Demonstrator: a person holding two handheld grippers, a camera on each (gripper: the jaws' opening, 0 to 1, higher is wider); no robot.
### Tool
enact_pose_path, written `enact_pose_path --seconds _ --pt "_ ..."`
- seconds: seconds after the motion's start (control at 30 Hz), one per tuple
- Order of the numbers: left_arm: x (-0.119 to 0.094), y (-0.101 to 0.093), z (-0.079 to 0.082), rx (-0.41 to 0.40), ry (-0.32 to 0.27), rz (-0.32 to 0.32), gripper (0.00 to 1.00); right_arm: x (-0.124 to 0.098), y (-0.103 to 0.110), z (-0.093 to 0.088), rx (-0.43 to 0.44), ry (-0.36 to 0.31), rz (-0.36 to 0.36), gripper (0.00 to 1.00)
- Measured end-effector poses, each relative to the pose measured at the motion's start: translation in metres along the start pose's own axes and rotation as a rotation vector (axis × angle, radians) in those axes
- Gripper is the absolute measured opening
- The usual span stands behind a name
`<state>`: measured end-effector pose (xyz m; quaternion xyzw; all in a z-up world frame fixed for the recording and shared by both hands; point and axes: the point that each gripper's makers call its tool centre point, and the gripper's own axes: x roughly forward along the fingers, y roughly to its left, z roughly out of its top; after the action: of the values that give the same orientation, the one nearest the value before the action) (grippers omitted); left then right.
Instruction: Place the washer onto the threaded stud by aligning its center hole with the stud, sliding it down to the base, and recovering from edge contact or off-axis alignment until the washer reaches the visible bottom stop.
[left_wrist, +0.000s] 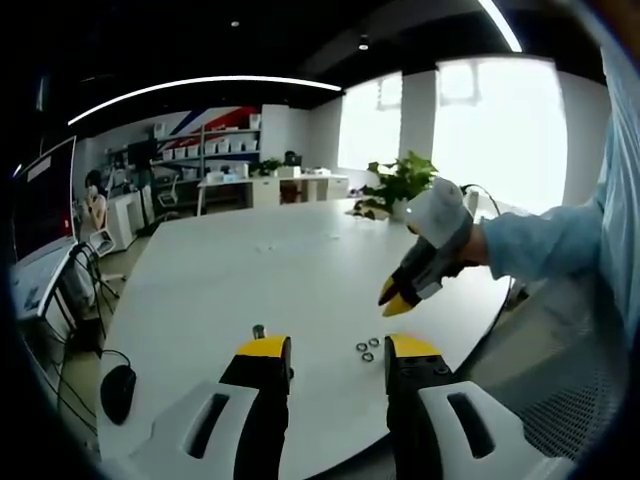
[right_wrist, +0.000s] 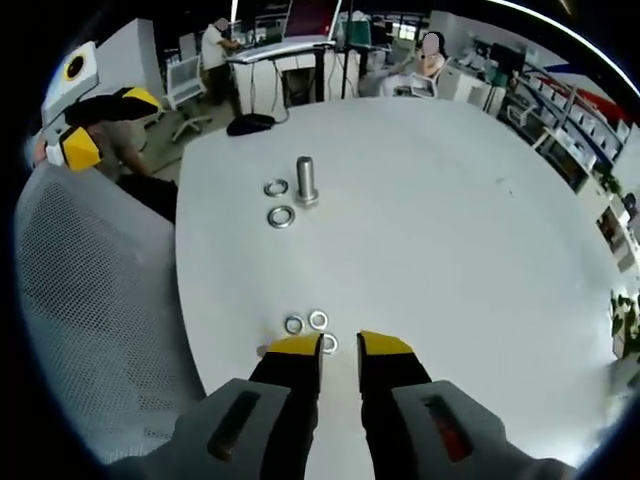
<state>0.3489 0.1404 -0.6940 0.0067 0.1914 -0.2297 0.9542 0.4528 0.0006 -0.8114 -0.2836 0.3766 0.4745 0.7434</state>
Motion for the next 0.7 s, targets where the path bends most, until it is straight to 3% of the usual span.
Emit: enact_pose_path --seconds 0.33,0.7 --pt "0.0 0.0 0.0 0.001 -0.001 -0.002 0.36 0.011 0.002 -0.008 -0.048 0.052 -0.017 0.22" --pt "0.0 0.0 0.001 -0.001 -0.01 0.0 0.36 0.03 0.0 -0.023 -0.029 0.093 -0.025 0.22"
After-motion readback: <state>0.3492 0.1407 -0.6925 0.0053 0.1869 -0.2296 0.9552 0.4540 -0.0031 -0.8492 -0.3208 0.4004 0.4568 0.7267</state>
